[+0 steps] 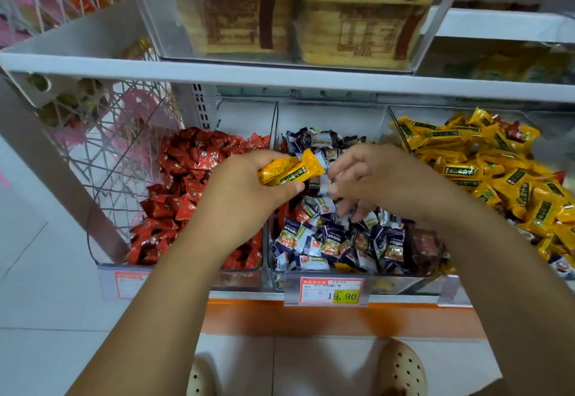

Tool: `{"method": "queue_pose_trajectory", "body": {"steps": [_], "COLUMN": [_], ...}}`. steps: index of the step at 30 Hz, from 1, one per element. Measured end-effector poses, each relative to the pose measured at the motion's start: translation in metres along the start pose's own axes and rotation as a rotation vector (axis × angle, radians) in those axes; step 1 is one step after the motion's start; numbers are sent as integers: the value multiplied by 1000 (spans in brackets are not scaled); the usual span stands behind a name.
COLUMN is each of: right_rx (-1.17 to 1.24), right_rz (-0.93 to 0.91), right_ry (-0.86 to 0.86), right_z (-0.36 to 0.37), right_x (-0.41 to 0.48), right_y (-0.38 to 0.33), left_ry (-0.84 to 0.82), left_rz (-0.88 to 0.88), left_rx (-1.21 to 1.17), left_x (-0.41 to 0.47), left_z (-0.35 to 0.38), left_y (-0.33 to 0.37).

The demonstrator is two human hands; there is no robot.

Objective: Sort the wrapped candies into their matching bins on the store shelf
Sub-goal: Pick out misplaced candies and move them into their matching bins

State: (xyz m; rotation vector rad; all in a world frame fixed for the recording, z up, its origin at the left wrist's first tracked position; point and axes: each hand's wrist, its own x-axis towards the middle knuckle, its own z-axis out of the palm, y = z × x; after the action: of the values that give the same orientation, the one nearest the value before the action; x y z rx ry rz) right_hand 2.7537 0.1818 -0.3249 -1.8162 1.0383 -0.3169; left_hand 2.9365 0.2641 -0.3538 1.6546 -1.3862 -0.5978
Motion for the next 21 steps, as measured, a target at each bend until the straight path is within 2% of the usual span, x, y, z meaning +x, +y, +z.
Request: {"method": "queue_pose_trajectory", "body": {"steps": [3, 5, 8, 15, 17, 21], "right_rx": [-310, -542, -727, -1050, -1026, -749], "right_rz": [123, 111, 94, 34, 5, 48], "right_ry": [-327, -431, -484, -473, -469, -416], "right_z": [-5, 2, 18, 32, 31, 22], "right_x": [-17, -21, -15, -2, -2, -6], "right_y": [9, 14, 21, 30, 33, 33], "left_ry": [-3, -11, 0, -9, -23, -32], "left_rz": [-6, -2, 4, 6, 9, 19], "left_rx": [25, 47, 60, 69, 73, 76], "left_x": [-1, -2, 0, -4, -5, -7], "left_z": [1, 3, 5, 3, 1, -2], "left_y": [1, 3, 3, 7, 8, 10]}}
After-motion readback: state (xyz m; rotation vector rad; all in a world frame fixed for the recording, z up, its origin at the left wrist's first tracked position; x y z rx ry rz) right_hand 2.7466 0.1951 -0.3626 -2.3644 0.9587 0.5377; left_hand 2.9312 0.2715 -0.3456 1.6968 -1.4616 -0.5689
